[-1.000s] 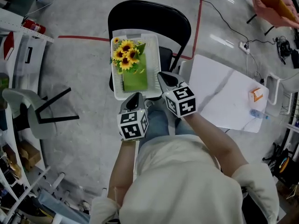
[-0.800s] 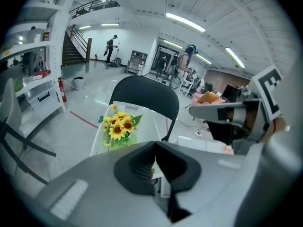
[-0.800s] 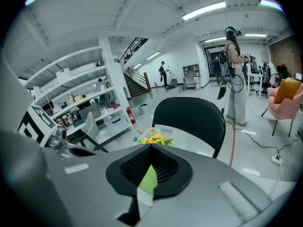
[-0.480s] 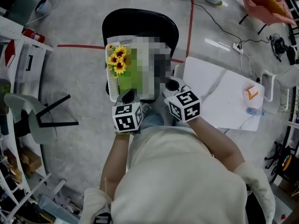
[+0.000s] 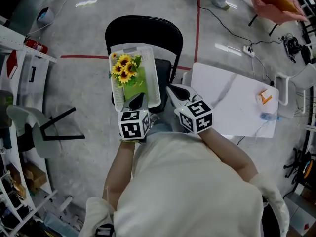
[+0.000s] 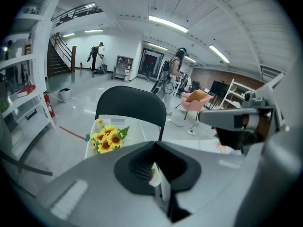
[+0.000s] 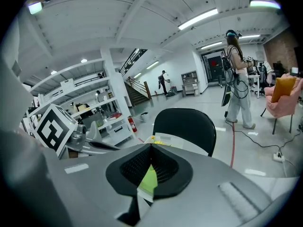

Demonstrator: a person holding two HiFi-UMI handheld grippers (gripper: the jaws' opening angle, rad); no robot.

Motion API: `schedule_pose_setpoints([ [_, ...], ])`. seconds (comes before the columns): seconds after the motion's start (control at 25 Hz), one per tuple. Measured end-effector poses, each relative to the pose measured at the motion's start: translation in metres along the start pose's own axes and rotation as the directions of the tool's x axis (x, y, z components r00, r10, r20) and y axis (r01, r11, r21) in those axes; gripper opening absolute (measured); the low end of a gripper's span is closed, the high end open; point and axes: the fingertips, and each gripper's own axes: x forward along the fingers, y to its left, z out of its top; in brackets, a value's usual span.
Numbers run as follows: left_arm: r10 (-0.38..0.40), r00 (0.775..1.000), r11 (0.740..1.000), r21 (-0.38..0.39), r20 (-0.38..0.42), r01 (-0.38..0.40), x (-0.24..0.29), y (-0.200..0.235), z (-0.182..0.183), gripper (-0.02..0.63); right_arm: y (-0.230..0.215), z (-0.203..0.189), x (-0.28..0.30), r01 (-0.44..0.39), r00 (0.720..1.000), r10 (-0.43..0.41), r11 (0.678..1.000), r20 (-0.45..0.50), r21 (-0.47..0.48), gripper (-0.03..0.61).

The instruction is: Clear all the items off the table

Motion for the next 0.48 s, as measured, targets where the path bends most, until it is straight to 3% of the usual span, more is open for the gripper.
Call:
schedule_pose_setpoints([
  [0.48,-0.007,1.0,1.0,0.025,-0.004,0.008,0.006,-0.016,0.009,0.009,-0.013,-0.003,-0.013,0.03,0.999,-0.031,0.998,0.022,0.06,0.0],
])
